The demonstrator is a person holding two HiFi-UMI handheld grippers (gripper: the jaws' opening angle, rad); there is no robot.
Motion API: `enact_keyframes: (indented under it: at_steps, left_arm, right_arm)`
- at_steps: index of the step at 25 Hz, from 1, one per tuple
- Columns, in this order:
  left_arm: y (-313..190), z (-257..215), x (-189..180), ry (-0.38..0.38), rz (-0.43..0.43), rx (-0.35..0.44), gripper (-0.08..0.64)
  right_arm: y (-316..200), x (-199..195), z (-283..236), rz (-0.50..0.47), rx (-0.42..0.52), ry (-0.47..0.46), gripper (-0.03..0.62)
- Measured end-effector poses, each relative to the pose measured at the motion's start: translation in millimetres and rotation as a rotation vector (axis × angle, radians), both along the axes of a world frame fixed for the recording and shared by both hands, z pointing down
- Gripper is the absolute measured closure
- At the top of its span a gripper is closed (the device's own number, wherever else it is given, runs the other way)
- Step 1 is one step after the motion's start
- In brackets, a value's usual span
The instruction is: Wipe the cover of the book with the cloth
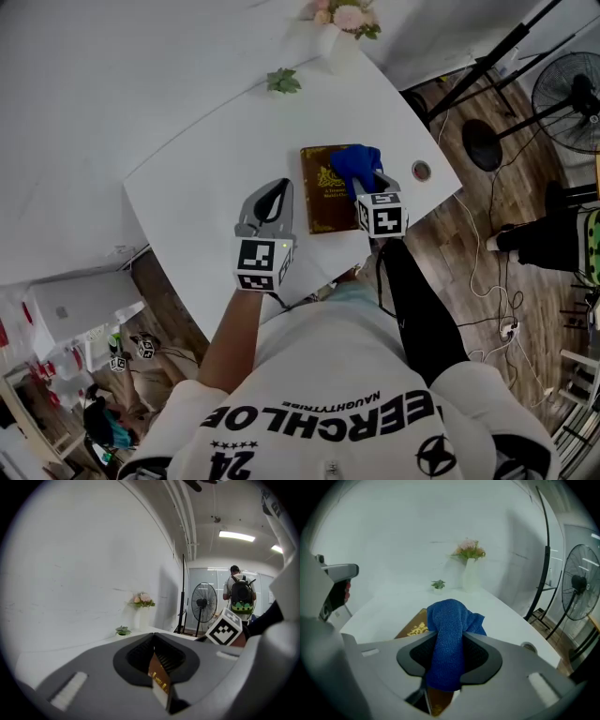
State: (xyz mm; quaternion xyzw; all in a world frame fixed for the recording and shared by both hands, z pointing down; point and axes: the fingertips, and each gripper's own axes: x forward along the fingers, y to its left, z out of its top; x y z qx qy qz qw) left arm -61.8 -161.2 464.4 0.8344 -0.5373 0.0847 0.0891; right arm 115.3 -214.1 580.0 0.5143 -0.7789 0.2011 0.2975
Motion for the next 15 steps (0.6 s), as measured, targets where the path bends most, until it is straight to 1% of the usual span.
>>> enact_keyframes:
  at_steps: [2, 5, 7, 9, 12, 15]
  left_arm:
    - [2, 0, -5, 0.000, -0.007, -0.001, 0.502]
    - [4, 0, -12, 0.000, -0.019, -0.002, 0.502]
    - [6, -1, -15, 0.000, -0.024, 0.001, 0.502]
    - [7, -1, -19, -0.001, -0.030, 0.001, 0.502]
    - [10, 1, -22, -0.004, -0.030, -0.002, 0.502]
    - [9, 0, -21, -0.006, -0.025, 0.001, 0.502]
  right_arm:
    - [10, -25, -11, -0.063, 0.020, -0.030, 0.460]
    - [35, -74, -16, -0.207, 0.029, -0.060, 0.460]
    - [56, -104, -7, -0.302, -0.009, -0.074, 0.460]
    - [76, -126, 9, -0.369, -0.044, -0.066, 0.460]
    - [81, -130, 17, -0.380, -0.014, -0.023, 0.460]
    - [73, -117, 16, -0.336, -0.016, -0.032, 0.462]
